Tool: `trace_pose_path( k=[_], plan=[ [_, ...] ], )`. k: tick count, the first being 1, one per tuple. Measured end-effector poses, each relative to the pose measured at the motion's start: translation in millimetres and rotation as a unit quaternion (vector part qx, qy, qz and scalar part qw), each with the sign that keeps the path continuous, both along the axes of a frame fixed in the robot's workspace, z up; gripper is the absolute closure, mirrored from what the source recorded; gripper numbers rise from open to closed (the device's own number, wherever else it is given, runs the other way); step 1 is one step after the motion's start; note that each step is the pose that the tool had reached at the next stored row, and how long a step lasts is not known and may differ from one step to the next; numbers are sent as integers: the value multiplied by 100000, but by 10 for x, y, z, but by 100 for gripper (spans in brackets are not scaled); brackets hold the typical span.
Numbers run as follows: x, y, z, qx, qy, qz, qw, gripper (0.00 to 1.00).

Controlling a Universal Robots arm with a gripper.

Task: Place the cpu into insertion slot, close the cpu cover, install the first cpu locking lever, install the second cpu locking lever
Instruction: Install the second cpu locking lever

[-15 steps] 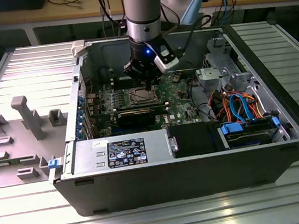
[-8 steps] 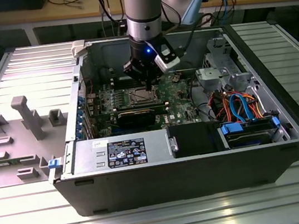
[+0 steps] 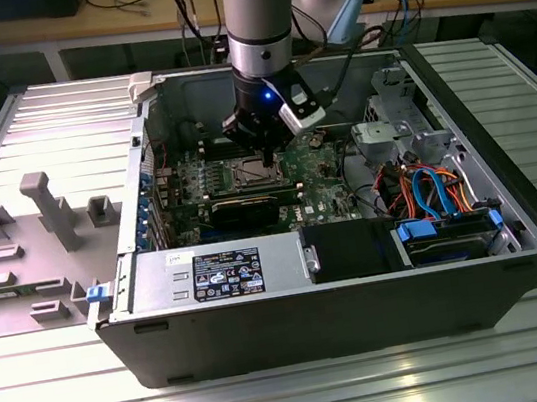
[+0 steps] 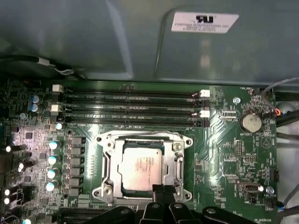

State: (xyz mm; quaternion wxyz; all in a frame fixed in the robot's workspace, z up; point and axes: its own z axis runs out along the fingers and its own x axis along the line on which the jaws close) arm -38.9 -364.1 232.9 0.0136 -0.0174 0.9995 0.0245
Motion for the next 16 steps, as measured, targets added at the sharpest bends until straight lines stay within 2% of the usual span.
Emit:
trace_pose_path(
  k=[1,2,4,8,13,16],
  plan=[
    [0,-36,0,-13,1,2,100000,89],
    [0,-46,0,-7,-3,3,100000,89],
    [0,-55,15,-20,4,-3,100000,89],
    [1,-63,93,-16,1,-4,100000,89],
    [0,-113,91,-13,0,-10,100000,89],
    [0,-166,88,-14,1,-11,100000,89]
  ],
)
